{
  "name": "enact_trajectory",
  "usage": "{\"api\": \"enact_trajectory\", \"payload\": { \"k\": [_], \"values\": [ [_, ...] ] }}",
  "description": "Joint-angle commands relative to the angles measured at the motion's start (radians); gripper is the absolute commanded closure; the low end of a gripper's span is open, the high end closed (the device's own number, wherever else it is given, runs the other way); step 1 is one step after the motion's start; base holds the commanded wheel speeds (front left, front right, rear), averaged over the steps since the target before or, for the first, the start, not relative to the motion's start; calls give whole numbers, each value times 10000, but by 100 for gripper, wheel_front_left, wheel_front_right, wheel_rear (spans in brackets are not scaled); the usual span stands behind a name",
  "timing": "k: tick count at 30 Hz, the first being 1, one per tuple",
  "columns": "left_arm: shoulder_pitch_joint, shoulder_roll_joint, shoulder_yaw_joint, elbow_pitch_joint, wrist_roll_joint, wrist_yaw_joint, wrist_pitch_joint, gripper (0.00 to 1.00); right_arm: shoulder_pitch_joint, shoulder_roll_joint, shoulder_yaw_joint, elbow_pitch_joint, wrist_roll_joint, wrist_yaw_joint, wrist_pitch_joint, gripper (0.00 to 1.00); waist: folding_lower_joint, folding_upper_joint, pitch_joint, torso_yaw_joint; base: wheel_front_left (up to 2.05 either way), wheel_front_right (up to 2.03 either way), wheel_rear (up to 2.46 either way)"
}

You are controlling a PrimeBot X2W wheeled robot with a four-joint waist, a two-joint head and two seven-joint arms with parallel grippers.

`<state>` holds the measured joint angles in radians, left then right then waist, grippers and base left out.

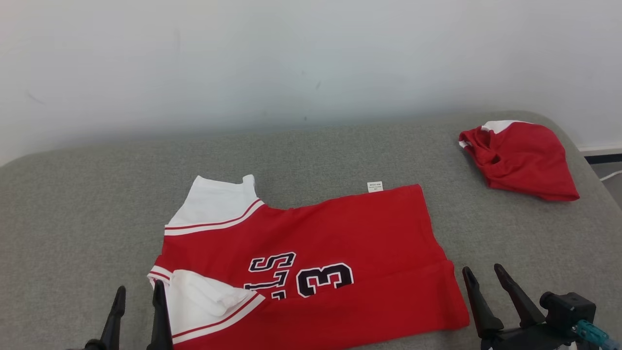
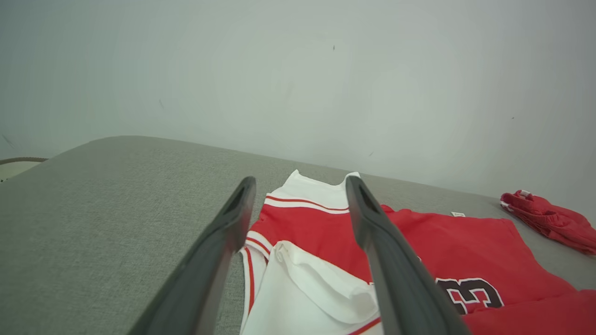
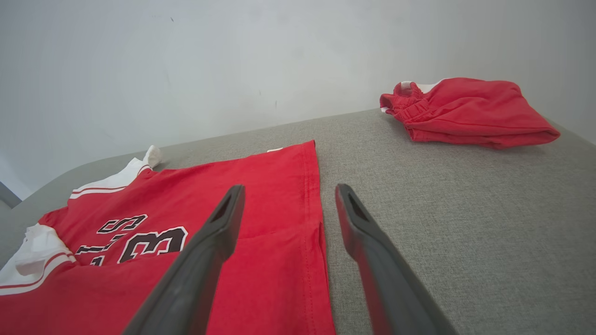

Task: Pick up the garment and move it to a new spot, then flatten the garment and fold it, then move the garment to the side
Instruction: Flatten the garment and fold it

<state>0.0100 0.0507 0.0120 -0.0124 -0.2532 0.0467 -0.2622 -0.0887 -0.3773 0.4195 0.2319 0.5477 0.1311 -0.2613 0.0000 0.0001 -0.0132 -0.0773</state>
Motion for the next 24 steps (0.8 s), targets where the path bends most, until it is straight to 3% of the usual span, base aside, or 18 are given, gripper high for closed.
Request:
{"api": "enact_trajectory", "payload": {
  "k": [1, 6, 15, 24],
  "values": [
    [-222, 51, 23, 221, 81, -133, -37, 0, -50, 86, 23, -55, -97, -8, -10, 0, 0, -1, 85, -210, 0, 0, 0],
    [-1546, 592, 22, 1054, 123, -689, 35, 0, -491, 264, 98, -57, -352, -8, 15, 0, 0, -1, 375, -804, 0, 0, 0],
    [-4326, 1699, 177, 1885, -109, -1126, 1383, 0, -2058, 800, 338, -151, -441, -8, -30, 0, 0, -1, 1573, -1945, 0, 0, 0],
    [-7229, 3061, -46, 4388, -452, -1571, 3170, 0, -3471, 1534, 537, -245, -226, -8, -42, 0, 0, -1, 3021, -2978, 0, 0, 0]
  ]
}}
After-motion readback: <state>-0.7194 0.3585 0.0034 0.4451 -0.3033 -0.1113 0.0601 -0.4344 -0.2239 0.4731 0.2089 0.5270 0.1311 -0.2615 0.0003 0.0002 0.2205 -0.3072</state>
